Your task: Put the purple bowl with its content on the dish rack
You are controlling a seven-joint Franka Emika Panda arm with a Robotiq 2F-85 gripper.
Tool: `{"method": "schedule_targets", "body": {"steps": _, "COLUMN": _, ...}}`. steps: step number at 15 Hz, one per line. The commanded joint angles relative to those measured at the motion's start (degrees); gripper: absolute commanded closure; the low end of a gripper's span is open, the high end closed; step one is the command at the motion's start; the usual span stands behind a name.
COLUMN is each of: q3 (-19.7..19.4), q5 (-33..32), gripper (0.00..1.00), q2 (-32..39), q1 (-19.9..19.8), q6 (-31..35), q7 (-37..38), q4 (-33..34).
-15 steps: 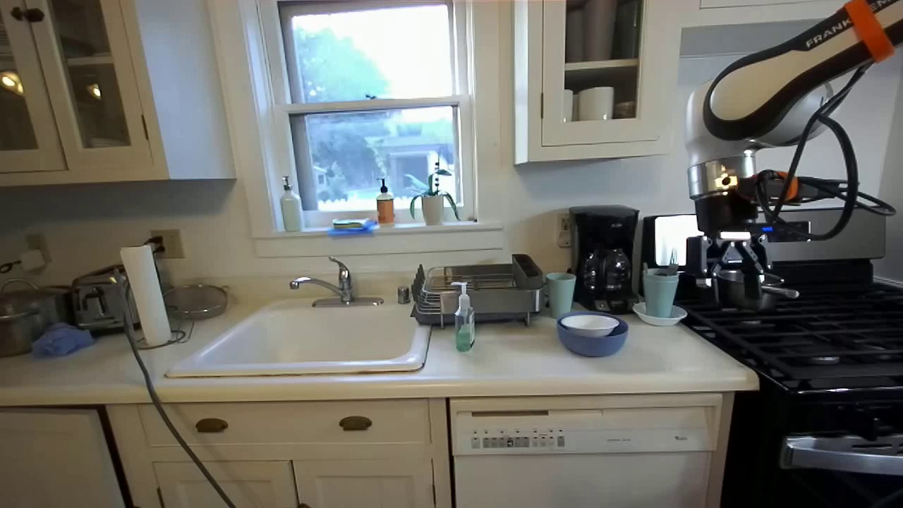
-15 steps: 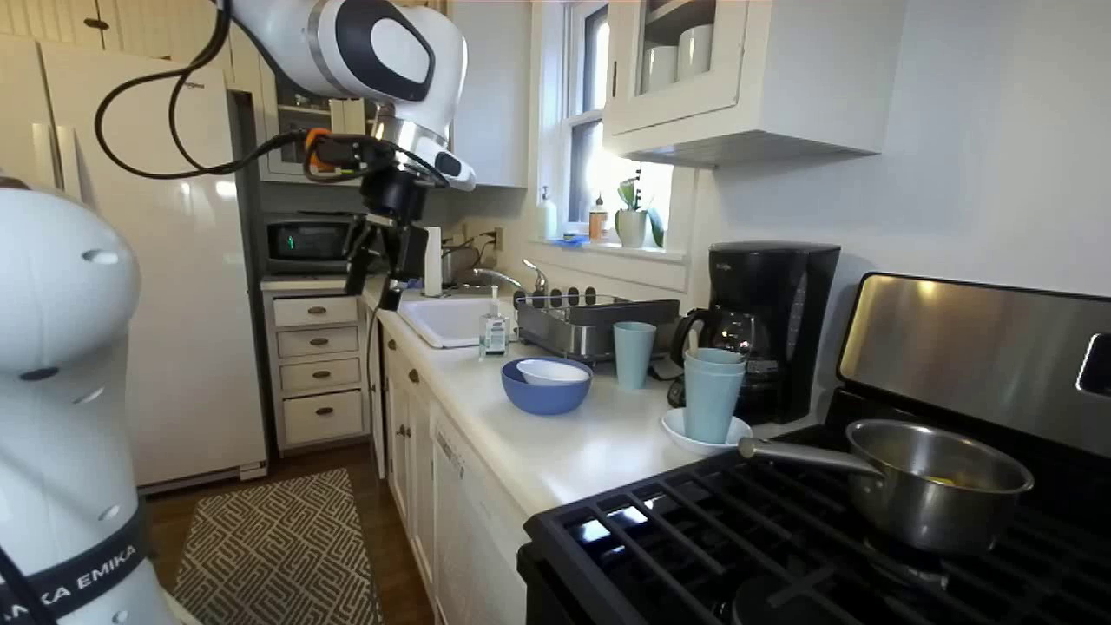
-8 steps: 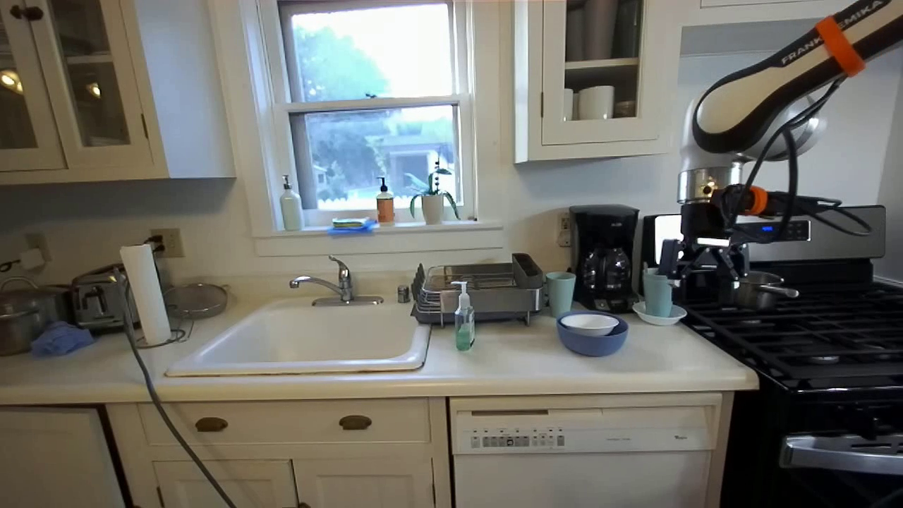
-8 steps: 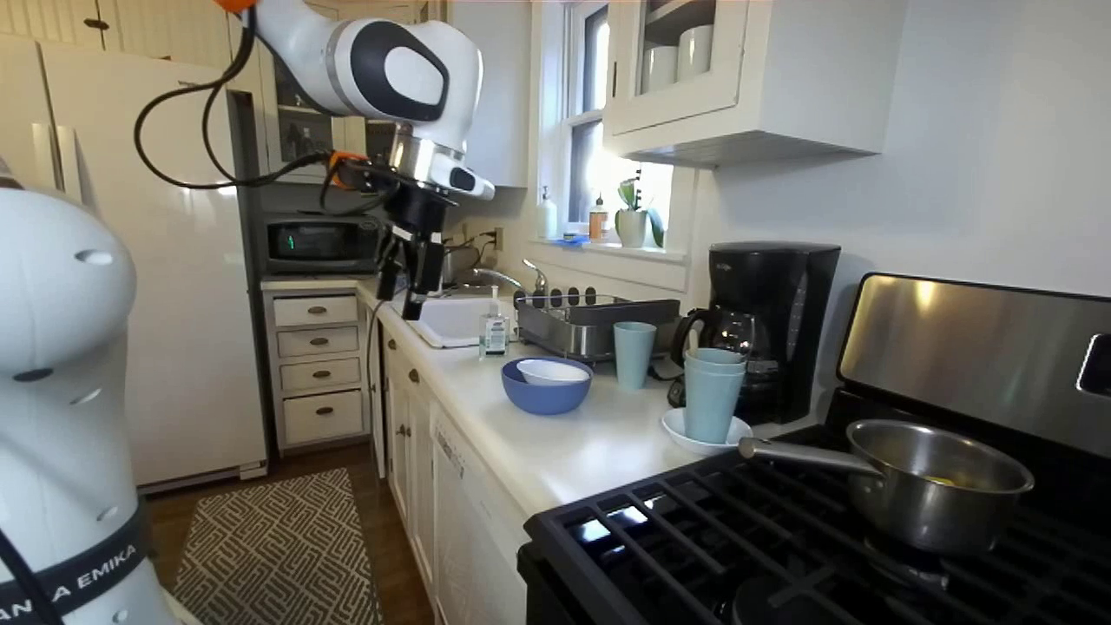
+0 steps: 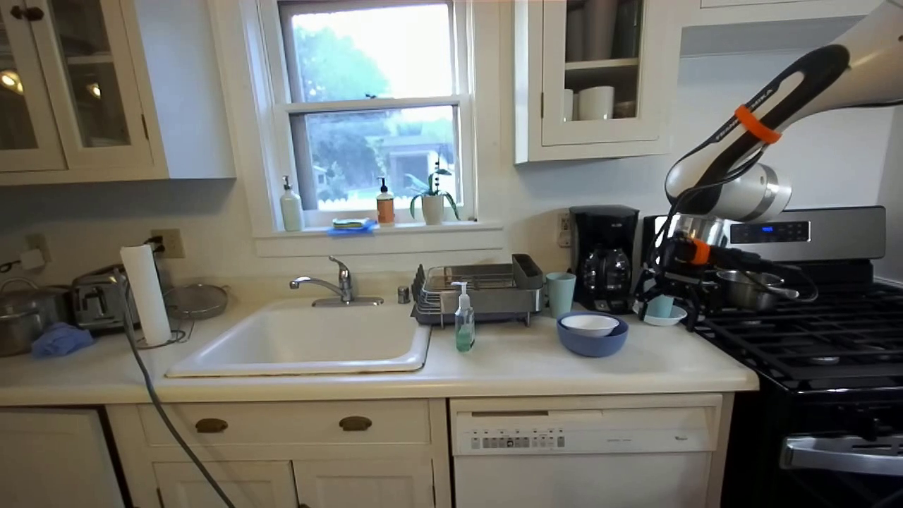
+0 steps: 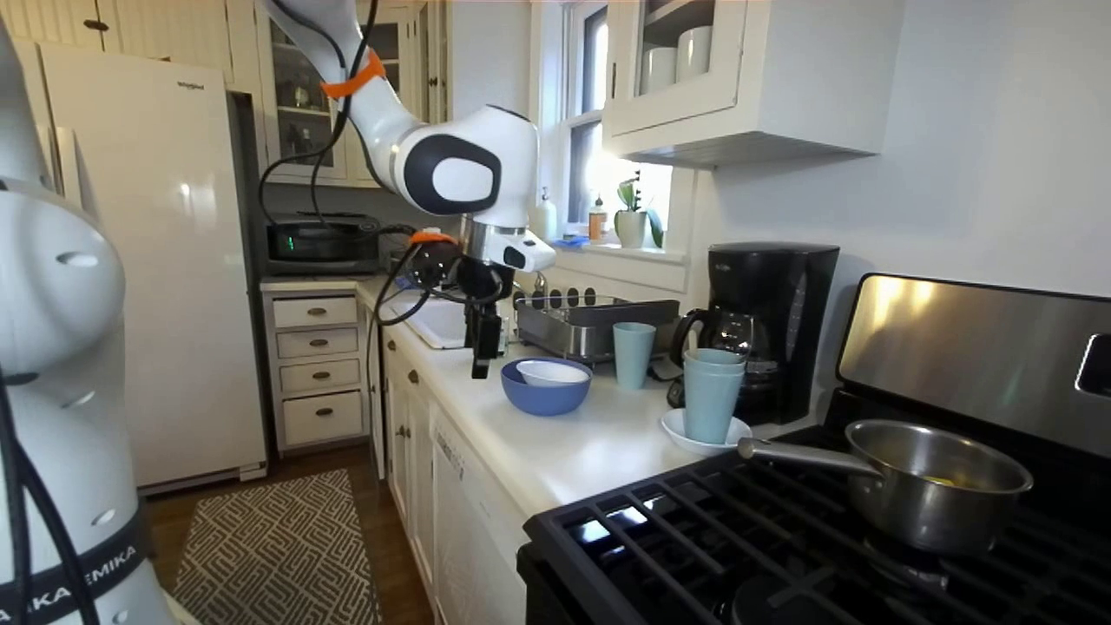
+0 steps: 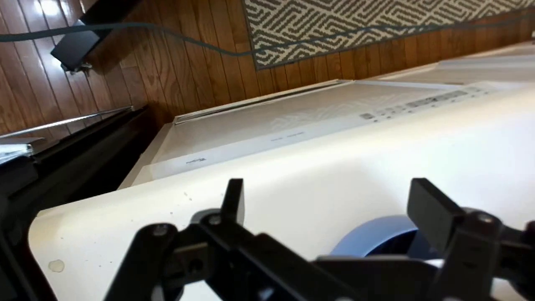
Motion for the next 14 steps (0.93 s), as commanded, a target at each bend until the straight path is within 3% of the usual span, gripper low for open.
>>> {"method": "schedule_targets", "body": {"steps": 1, "q3": -0.8, "q5": 6.8, "gripper": 0.0, "q2": 5.7, "q1": 0.1, "q6": 7.4, "q7": 3.4, "q4": 2.1}}
{"method": "schedule_targets", "body": {"steps": 4, "q3": -0.6, "q5": 10.7, "gripper": 0.0, "q2": 9.2, "q1": 0.3, "q6": 15.5, "q7": 6.3, "q4": 2.8}}
{"method": "schedule_targets", "body": {"steps": 8, "q3": -0.6, "q5": 11.9, "gripper": 0.0, "q2": 13.3, "q1": 0.4, "q6": 21.4, "q7": 8.8, "q4": 4.1}}
{"method": "schedule_targets", "body": {"steps": 14, "q3": -0.2, "q5": 12.5, "gripper": 0.27, "q2": 17.6, "q1": 0.7, "q6": 25.4, "q7": 10.4, "q4": 6.1}}
